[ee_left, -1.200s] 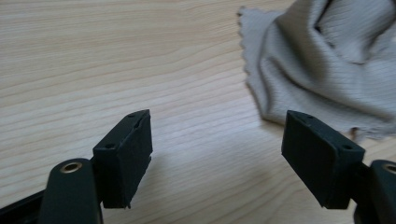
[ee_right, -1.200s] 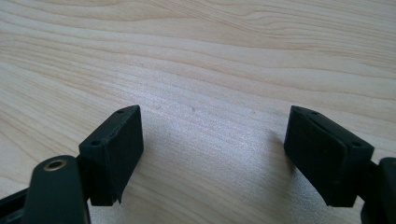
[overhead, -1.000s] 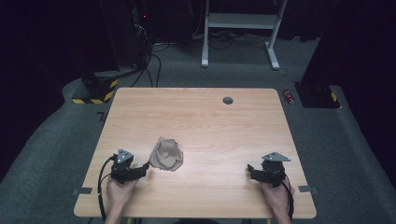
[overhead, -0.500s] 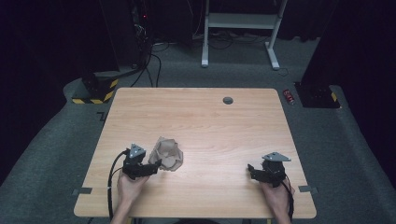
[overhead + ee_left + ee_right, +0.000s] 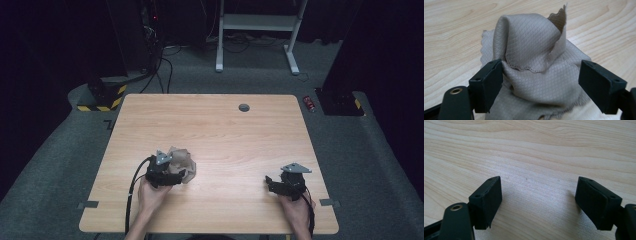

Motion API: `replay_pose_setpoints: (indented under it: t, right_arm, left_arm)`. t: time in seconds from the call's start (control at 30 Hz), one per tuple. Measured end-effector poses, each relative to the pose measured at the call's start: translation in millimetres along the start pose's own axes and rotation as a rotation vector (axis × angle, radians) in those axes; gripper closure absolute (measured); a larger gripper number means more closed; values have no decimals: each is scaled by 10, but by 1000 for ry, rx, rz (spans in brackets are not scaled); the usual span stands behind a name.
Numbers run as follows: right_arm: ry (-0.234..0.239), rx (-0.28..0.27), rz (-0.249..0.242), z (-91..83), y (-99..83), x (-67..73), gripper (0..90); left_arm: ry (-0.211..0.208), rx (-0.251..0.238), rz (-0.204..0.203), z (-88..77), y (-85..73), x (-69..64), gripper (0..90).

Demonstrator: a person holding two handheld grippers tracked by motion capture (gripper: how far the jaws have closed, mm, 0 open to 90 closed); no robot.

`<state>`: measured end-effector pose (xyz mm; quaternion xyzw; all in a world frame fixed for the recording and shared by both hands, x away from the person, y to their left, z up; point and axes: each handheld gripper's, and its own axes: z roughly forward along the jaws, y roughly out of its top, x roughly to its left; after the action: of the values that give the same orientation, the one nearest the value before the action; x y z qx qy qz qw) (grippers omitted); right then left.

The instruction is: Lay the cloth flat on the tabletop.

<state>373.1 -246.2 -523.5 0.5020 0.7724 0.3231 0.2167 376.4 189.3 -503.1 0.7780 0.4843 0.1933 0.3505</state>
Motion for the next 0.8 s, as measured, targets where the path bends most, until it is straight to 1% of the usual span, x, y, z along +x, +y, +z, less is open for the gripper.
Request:
replay_pose_setpoints:
  t: [0.1,0.13,0.17,0.23,0.27,0.3,0.4,0.43,0.47,0.5,0.53,0.63,0.67,0.7,0.73,0.8]
  right_arm:
    - [0,0,0,0,0,0,213]
    - [0,0,0,0,0,0,213]
    - [1,1,0,0,1,-1,213]
    - [0,2,2,-1,1,0,213]
    - [1,1,0,0,1,-1,213]
    - [0,2,2,-1,1,0,213]
    - [0,1,2,-1,1,-1,213]
    - [0,1,2,-1,1,-1,213]
    - [0,2,2,-1,1,-1,213]
    - [0,2,2,-1,1,-1,213]
    - [0,1,2,-1,1,-1,213]
    - [0,2,2,-1,1,-1,213]
    - [0,2,2,-1,1,-1,213]
    - [0,2,2,-1,1,-1,214]
    - [0,2,2,-1,1,-1,213]
    - [0,1,2,0,1,-1,213]
  left_arm:
    - [3,1,-11,37,5,15,207]
    - [11,17,-18,86,0,31,208]
    - [15,25,-17,106,-3,36,207]
    - [18,31,-20,122,-6,35,209]
    - [27,40,-13,157,-8,41,212]
    - [28,43,-19,170,-10,40,215]
    - [44,56,-25,208,-13,47,258]
    - [44,56,-25,208,-13,47,281]
    - [66,55,-10,206,-6,41,323]
    - [69,56,-12,202,-2,39,346]
    - [70,53,-8,198,0,44,386]
    - [71,45,-12,192,2,53,527]
    - [69,41,-9,188,2,56,527]
    - [59,36,-9,186,3,51,630]
    - [53,34,-5,185,2,44,665]
    - [53,31,2,183,3,36,748]
